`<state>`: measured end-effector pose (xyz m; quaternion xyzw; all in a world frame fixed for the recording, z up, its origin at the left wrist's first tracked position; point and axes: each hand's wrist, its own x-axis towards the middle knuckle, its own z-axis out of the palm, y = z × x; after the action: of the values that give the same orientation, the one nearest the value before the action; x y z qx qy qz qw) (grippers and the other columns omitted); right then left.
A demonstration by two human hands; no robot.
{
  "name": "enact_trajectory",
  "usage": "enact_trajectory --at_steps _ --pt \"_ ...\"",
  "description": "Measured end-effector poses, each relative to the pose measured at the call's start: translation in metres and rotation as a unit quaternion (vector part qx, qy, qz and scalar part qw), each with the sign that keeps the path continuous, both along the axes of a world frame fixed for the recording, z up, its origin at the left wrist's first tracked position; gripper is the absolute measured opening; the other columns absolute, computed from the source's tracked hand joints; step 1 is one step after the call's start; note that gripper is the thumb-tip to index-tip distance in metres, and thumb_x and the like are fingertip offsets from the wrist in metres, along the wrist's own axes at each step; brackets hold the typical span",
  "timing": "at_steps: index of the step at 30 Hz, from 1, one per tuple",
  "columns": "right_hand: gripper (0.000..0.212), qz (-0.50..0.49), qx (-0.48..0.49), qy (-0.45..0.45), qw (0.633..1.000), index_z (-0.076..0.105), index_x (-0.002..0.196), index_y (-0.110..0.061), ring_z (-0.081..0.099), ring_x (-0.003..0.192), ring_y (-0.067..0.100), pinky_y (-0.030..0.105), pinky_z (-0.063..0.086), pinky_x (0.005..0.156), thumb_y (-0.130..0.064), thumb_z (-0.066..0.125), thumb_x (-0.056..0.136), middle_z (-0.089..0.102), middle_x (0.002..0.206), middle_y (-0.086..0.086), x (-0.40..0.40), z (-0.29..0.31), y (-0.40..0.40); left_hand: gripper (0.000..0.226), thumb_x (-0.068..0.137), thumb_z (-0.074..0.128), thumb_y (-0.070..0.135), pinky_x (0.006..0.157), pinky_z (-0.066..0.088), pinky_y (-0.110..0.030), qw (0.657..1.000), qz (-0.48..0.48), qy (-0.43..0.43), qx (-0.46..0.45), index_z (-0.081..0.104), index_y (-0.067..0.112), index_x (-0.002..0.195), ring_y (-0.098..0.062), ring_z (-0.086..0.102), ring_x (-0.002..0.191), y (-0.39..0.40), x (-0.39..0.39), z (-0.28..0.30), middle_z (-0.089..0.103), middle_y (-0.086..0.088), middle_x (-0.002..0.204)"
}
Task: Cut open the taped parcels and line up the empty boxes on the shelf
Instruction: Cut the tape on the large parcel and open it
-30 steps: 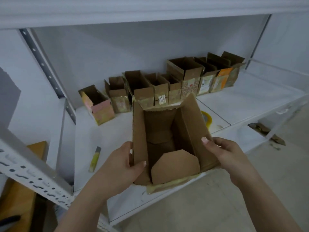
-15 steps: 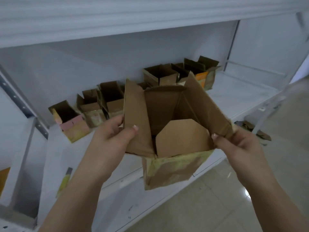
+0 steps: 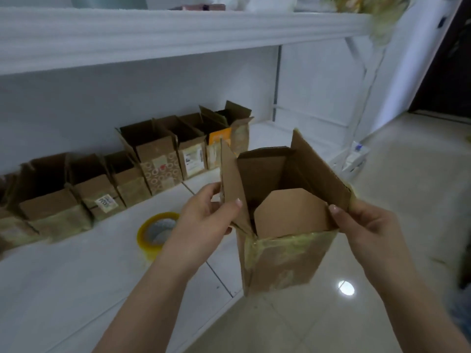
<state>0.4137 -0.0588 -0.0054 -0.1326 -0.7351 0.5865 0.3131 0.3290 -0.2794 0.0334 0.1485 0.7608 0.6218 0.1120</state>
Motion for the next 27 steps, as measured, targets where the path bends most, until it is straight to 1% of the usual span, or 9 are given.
enact_trajectory --at_steps 2,8,12,14,16,19,23,25,27 --pt "0.021 -0.005 -0.003 -0.012 1.0 0.075 0.1 -0.019 0.07 0.083 0.002 0.009 0.052 0.072 -0.005 0.061 0.093 0.076 0.082 -0.015 -0.01 -0.004 0.026 0.026 0.095 0.059 0.025 0.088 0.056 -0.037 1.0 -0.002 -0.016 -0.009 0.058 0.025 0.121 -0.013 0.07 0.088 0.027 -0.011 -0.003 0.074 0.007 0.089" --pt "0.026 -0.015 0.022 -0.02 0.999 0.074 0.096 -0.028 0.07 0.086 0.008 0.017 0.055 0.079 -0.005 0.062 0.093 0.076 0.086 -0.014 -0.069 -0.015 0.091 0.015 0.094 0.058 0.024 0.088 0.056 -0.041 0.999 -0.008 -0.013 -0.043 0.059 0.026 0.109 -0.023 0.07 0.088 0.084 -0.062 -0.013 0.074 -0.005 0.088" --pt "0.028 0.001 0.08 -0.053 0.995 0.072 0.083 -0.031 0.067 0.073 0.002 0.011 0.05 0.067 -0.007 0.062 0.094 0.074 0.079 -0.007 -0.13 -0.018 0.125 0.014 0.094 0.057 0.025 0.088 0.052 -0.054 0.999 0.0 0.01 -0.047 0.058 0.03 0.107 -0.039 0.065 0.092 0.114 -0.121 -0.02 0.07 -0.018 0.093" --pt "0.019 -0.018 0.126 -0.07 0.989 0.074 0.081 -0.02 0.067 0.068 0.01 0.02 0.052 0.064 -0.012 0.062 0.094 0.071 0.071 0.005 -0.16 -0.019 0.144 0.015 0.094 0.057 0.024 0.087 0.049 -0.059 0.999 -0.002 0.024 -0.045 0.057 0.032 0.107 -0.044 0.062 0.093 0.131 -0.153 -0.021 0.068 -0.021 0.095" --pt "0.021 -0.035 0.177 -0.089 0.98 0.073 0.083 -0.011 0.066 0.069 0.031 0.038 0.052 0.063 -0.026 0.062 0.094 0.068 0.071 0.017 -0.19 -0.018 0.171 0.014 0.095 0.057 0.022 0.083 0.051 -0.056 0.998 -0.008 0.045 -0.053 0.058 0.031 0.106 -0.04 0.063 0.089 0.153 -0.185 -0.02 0.07 -0.013 0.088" --pt "0.02 -0.058 0.201 -0.099 0.973 0.071 0.086 -0.007 0.067 0.069 0.033 0.045 0.051 0.063 -0.023 0.062 0.094 0.069 0.071 0.016 -0.217 -0.016 0.199 0.015 0.094 0.059 0.021 0.074 0.055 -0.04 0.995 -0.016 0.066 -0.075 0.06 0.027 0.108 -0.021 0.066 0.079 0.18 -0.218 -0.019 0.071 0.004 0.082" --pt "0.016 -0.107 0.214 -0.105 0.965 0.068 0.081 -0.008 0.064 0.063 0.025 0.035 0.045 0.056 -0.014 0.061 0.094 0.065 0.062 0.011 -0.257 -0.014 0.227 0.019 0.093 0.06 0.025 0.07 0.051 -0.018 0.989 -0.026 0.092 -0.117 0.06 0.021 0.112 -0.001 0.064 0.083 0.22 -0.262 -0.021 0.069 0.01 0.092" --pt "0.021 -0.104 0.23 -0.103 0.962 0.066 0.083 -0.005 0.06 0.062 0.026 0.031 0.04 0.054 -0.019 0.058 0.097 0.063 0.062 0.011 -0.282 -0.013 0.24 0.016 0.093 0.059 0.027 0.073 0.052 -0.027 0.981 -0.03 0.12 -0.151 0.062 0.016 0.104 -0.005 0.064 0.082 0.237 -0.285 -0.02 0.069 0.007 0.089" --pt "0.023 -0.094 0.249 -0.114 0.957 0.066 0.088 -0.003 0.056 0.062 0.03 0.033 0.036 0.056 -0.02 0.054 0.098 0.061 0.063 0.011 -0.313 -0.012 0.256 0.016 0.092 0.059 0.028 0.064 0.047 -0.029 0.971 -0.021 0.152 -0.184 0.062 0.013 0.09 -0.011 0.062 0.076 0.253 -0.31 -0.02 0.065 0.005 0.078"
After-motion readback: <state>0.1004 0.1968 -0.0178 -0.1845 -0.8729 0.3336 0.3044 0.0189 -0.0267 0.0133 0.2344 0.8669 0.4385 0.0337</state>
